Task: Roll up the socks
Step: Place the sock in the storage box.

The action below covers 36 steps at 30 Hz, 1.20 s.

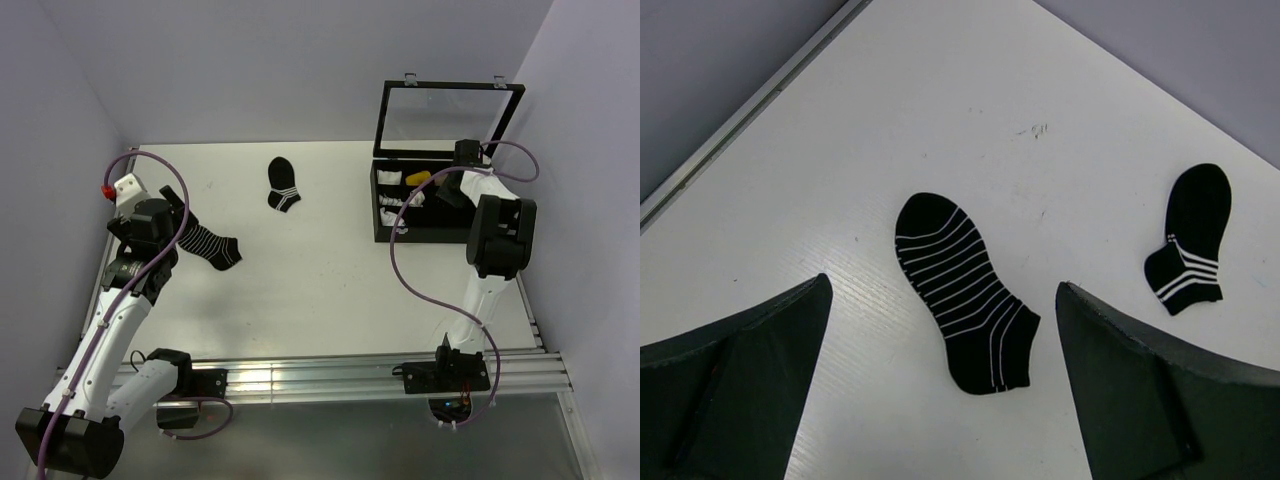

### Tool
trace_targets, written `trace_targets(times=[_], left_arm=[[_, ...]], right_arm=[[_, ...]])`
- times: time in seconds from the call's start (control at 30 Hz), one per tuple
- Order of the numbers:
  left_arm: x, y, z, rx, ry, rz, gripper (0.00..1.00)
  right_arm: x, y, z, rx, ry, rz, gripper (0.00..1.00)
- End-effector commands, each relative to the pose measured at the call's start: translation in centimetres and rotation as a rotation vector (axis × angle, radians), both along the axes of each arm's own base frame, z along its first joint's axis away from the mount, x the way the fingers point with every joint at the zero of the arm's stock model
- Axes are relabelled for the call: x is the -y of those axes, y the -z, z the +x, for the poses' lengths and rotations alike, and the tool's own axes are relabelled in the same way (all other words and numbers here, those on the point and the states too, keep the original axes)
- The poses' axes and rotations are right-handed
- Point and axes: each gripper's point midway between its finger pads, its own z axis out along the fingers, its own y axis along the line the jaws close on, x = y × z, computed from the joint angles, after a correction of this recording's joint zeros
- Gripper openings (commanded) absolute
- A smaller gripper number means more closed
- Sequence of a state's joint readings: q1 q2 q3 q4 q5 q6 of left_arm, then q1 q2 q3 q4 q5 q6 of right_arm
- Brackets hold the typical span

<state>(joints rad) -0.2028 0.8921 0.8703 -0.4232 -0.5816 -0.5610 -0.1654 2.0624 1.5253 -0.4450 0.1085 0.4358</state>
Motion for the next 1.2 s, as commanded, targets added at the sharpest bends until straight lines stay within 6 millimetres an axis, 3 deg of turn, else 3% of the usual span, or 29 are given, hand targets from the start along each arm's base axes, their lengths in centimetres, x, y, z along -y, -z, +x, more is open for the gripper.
trace_targets(times=[0.0,0.1,0.37,0.57,0.83,1.07,1.17], left_arm=[[-0.1,-0.7,0.3,0.030,0.001,0.011,0.99],[0.0,-0.6,0.2,0.027,0.002,0.011,0.99],[0.1,-0.5,0.4,0.023,0.011,0.008,0.99],[0.2,-0.4,0.3,0.022,0.014,0.006,0.99],[0.3,-0.5,0.3,0.025,0.019,0.002,0.99],[0.2,-0.6,0.3,0.031,0.015,0.002,0.99],[0.3,-0.5,0.3,0.028,0.018,0.002,0.99]], right_arm=[[-0.1,1.8,-1.1,-0.078,0.020,0.035,0.00],[0.1,1.7,-0.5,-0.081,0.006,0.043,0.00],[-1.2,1.4,-2.8,-0.125,-0.029,0.083,0.02],[-1.5,2.3,-2.8,-0.168,-0.046,0.074,0.06],[-2.2,1.7,-3.0,-0.147,-0.068,0.083,0.37],[-0.8,-2.5,-1.4,-0.037,-0.030,0.011,0.50],[-0.5,-3.2,-1.2,-0.030,-0.022,0.000,0.53]])
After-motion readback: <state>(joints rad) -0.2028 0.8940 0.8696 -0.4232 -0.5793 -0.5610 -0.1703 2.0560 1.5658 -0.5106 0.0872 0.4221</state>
